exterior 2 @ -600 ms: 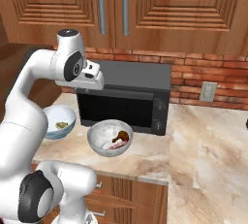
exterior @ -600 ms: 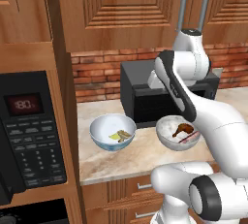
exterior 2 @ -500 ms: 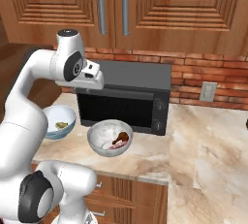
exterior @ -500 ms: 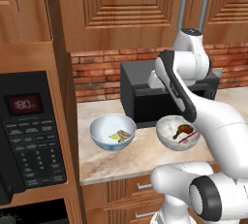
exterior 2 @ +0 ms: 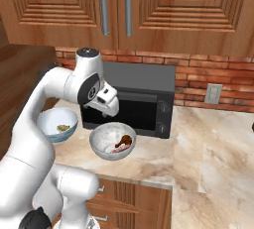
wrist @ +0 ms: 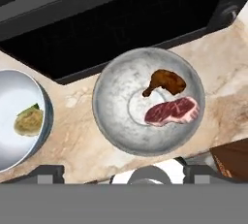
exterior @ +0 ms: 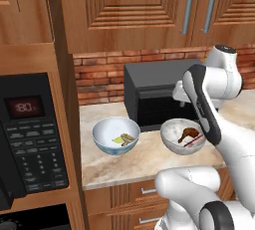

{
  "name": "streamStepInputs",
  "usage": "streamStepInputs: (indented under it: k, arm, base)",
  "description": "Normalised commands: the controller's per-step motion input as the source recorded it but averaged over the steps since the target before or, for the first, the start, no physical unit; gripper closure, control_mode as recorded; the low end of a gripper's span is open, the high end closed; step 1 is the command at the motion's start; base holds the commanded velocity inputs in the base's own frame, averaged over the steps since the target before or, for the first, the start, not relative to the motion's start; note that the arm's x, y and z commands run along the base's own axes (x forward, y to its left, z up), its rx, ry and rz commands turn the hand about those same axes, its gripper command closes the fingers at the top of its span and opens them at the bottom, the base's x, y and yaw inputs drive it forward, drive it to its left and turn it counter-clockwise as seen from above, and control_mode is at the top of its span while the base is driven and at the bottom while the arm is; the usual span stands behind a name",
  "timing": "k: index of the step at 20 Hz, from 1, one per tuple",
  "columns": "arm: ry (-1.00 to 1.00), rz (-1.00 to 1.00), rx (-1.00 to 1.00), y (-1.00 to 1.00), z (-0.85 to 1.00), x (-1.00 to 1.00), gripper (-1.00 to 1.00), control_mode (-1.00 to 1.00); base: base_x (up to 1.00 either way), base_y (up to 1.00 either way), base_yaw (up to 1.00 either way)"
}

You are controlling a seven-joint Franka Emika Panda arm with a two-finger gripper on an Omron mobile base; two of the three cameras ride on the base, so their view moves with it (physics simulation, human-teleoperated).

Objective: Place the bowl with the lemon wedge and mushroom on the second highest shelf of the fridge. Place the bowl with the steak and chicken drumstick on the top shelf of the fridge.

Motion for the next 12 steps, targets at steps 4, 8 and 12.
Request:
streamStepInputs:
  k: [4, 8, 12]
  arm:
    - [0.07, -0.48, 0.19, -0.87, -0.67, -0.26, -1.0, -1.0]
    - [0.0, -0.34, 0.25, -0.12, -0.84, 0.0, -1.0, -1.0]
    - [0.11, -0.35, 0.09, 0.0, -0.81, 0.0, -1.0, -1.0]
  base:
    - [0.0, 0.0, 0.0]
    - [0.0, 0.0, 0.0]
    - [0.0, 0.0, 0.0]
